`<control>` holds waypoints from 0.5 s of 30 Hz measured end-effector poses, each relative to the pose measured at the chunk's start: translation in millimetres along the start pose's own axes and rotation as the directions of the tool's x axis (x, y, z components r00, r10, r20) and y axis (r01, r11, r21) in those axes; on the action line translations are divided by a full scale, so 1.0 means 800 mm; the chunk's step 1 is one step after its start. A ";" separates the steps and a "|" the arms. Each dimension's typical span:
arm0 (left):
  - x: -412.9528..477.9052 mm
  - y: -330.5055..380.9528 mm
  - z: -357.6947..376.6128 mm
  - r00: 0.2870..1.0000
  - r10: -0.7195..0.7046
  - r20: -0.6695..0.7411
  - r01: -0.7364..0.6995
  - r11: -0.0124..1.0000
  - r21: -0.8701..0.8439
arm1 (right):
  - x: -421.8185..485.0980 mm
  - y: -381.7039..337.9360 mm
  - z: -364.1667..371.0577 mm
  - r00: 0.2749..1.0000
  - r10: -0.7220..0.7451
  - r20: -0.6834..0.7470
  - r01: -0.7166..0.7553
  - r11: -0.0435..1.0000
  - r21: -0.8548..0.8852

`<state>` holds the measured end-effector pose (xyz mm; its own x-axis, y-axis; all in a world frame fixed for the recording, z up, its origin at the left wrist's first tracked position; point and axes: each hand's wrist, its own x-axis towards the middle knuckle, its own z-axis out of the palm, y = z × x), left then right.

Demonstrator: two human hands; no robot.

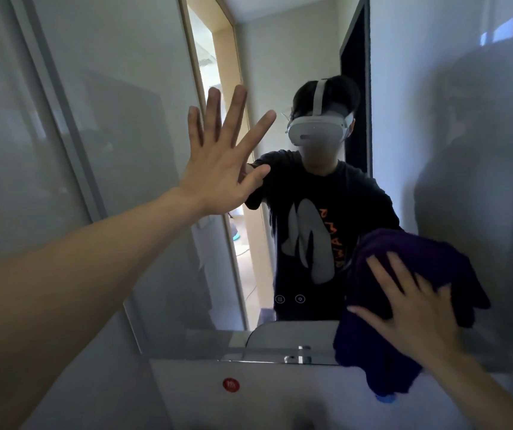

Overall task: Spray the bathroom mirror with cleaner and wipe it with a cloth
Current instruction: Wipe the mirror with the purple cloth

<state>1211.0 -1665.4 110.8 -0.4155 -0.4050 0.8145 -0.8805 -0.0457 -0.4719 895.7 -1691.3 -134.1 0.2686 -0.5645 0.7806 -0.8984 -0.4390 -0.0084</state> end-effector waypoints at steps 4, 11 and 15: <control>0.001 0.001 -0.001 1.000 -0.005 0.029 0.005 1.000 0.002 | 0.048 -0.043 -0.011 0.988 0.098 -0.118 -0.092 0.994 0.057; 0.001 0.002 -0.021 0.988 -0.012 0.153 0.021 0.998 -0.057 | 0.114 -0.158 -0.014 0.973 0.070 -0.221 -0.044 0.992 0.120; -0.011 -0.023 -0.040 0.990 -0.067 0.122 0.080 0.991 -0.110 | 0.135 -0.219 -0.003 0.961 -0.035 -0.274 0.075 0.988 0.137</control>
<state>1223.7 -1631.4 123.0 -0.3247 -0.5096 0.7968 -0.9308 0.0229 -0.3647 1081.5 -1673.4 -46.4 0.1950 -0.3357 0.9216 -0.8195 -0.5719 -0.0350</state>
